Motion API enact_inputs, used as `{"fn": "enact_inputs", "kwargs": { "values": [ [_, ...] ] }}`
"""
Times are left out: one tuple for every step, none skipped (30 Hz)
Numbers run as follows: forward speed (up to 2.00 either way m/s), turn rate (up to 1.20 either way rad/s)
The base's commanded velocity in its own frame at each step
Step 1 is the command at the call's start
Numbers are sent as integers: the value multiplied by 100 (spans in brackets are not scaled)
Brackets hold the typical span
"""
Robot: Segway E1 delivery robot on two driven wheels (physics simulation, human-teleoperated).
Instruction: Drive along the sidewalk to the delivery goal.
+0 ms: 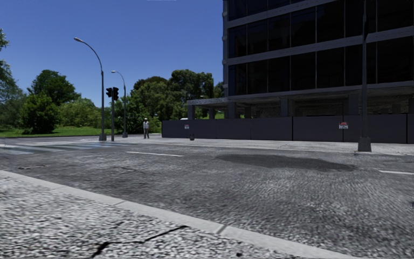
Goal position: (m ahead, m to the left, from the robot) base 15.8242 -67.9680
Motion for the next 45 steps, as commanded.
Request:
{"fn": "enact_inputs", "kwargs": {
  "values": [
    [49, 57],
    [49, 57],
    [49, 57],
    [49, 57],
    [50, 57],
    [54, 57],
    [60, 57],
    [63, 57],
    [63, 57],
    [64, 57],
    [64, 57],
    [64, 57],
    [64, 57],
    [64, 57],
    [64, 57],
    [64, 57],
    [64, 57],
    [64, 57],
    [64, 57],
    [64, 57],
    [64, 58],
    [64, 58],
    [64, 58],
    [64, 58],
    [65, 59],
    [65, 61],
    [65, 64],
    [65, 64],
    [66, 65],
    [66, 65],
    [69, 65],
    [73, 65],
    [73, 65],
    [76, 65],
    [80, 65],
    [82, 65],
    [82, 65],
    [84, 65],
    [89, 65],
    [93, 65],
    [104, 65],
    [104, 65],
    [123, 65],
    [153, 65],
    [200, 65]
  ]
}}
